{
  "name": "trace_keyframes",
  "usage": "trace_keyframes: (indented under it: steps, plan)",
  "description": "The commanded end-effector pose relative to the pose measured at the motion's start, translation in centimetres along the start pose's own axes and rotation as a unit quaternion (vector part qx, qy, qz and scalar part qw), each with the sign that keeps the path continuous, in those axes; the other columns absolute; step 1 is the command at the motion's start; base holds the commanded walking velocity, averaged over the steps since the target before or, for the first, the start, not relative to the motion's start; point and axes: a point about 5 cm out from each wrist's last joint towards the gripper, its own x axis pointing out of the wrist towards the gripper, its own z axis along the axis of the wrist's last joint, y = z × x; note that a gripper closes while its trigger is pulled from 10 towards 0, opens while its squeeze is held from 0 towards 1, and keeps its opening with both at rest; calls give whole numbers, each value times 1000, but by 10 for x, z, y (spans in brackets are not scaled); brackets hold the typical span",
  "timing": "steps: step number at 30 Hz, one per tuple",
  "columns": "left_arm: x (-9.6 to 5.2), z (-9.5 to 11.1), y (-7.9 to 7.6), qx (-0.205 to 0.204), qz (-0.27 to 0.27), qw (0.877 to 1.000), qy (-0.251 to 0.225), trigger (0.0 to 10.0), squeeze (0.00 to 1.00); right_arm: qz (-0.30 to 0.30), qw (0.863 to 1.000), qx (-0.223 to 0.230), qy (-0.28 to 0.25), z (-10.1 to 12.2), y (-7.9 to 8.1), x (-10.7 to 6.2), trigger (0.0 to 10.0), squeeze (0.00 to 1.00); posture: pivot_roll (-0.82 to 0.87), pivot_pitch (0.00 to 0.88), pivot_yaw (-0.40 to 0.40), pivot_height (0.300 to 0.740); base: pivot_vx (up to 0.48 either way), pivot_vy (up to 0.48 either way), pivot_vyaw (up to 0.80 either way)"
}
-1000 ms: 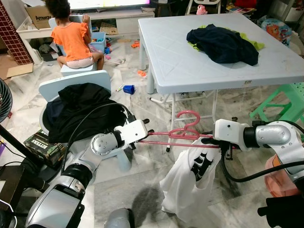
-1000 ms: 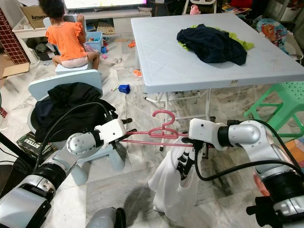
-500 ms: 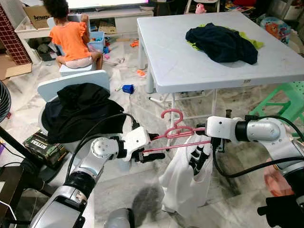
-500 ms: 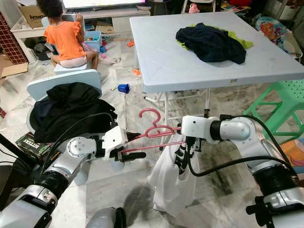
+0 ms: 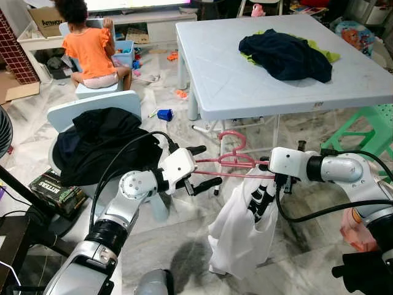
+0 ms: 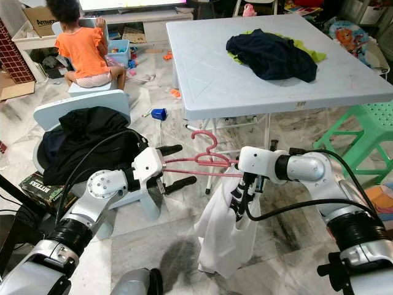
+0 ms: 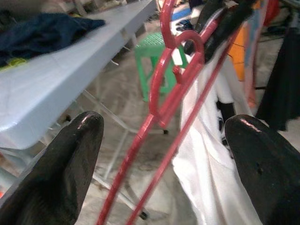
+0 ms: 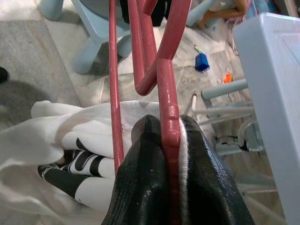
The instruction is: Hang hanger
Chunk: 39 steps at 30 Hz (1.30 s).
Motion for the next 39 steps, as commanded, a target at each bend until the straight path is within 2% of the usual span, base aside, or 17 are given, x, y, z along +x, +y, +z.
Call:
trace_keyframes:
  steps: [1,8,9,12,17,19,22,24,26,28,32,35,36,37,39]
  plan:
    - [-3,0,-3,-6,-20,1000,5,10000,1000,-34,999,-8,-5,6,-16,-4,10000,0,-54,0,12,740,0,0,0]
    - [0,-1,-16,-22,-17,1000,-5,10000,1000,-116,993,36,-4,6,-38,-5,10000,0,-60,0,15,740,0,0,0]
    - [0,-3,-20,-32,-12,999,-6,10000,1000,-149,987,61,-21,11,-47,-7,10000,0,-60,0,15,740,0,0,0]
    - [1,-9,-29,-43,-2,999,-1,10000,1000,-186,973,119,-70,25,-62,-10,10000,0,-59,0,11,740,0,0,0]
    - [0,-16,-30,-49,25,998,11,10000,1000,-189,961,159,-123,43,-71,-13,10000,0,-59,0,11,740,0,0,0]
    - [-2,-20,-25,-52,51,997,22,10000,1000,-181,956,168,-159,57,-76,-20,10000,0,-59,0,9,740,0,0,0]
    - [-3,-23,-19,-49,73,996,29,10000,1000,-177,951,175,-182,66,-81,-27,10000,0,-63,0,9,740,0,0,0]
    - [-6,-26,-7,-49,114,991,39,10000,1000,-167,945,179,-216,80,-90,-40,10000,0,-63,0,9,740,0,0,0]
    - [-6,-26,-4,-50,126,990,42,10000,1000,-165,944,182,-221,83,-91,-44,10000,0,-74,0,12,740,0,0,0]
    - [-7,-26,6,-62,162,984,39,10000,1000,-151,940,181,-245,95,-95,-54,10000,0,-80,0,13,740,0,0,0]
    - [-5,-22,16,-70,191,979,30,10000,1000,-118,935,186,-279,109,-94,-65,10000,0,-81,0,11,740,0,0,0]
    - [2,-16,20,-67,194,978,19,10000,1000,-76,933,178,-305,121,-86,-69,10000,0,-83,0,9,740,0,0,0]
    - [5,-14,21,-69,193,979,15,10000,784,-65,931,180,-312,125,-83,-70,10000,0,-83,0,9,740,0,0,0]
    - [8,-12,20,-73,190,979,8,10000,0,-58,929,181,-318,127,-81,-71,10000,0,-83,0,9,740,0,0,0]
    - [20,-3,18,-104,173,979,-25,10000,0,-40,927,180,-327,132,-75,-71,10000,0,-89,0,10,740,0,0,0]
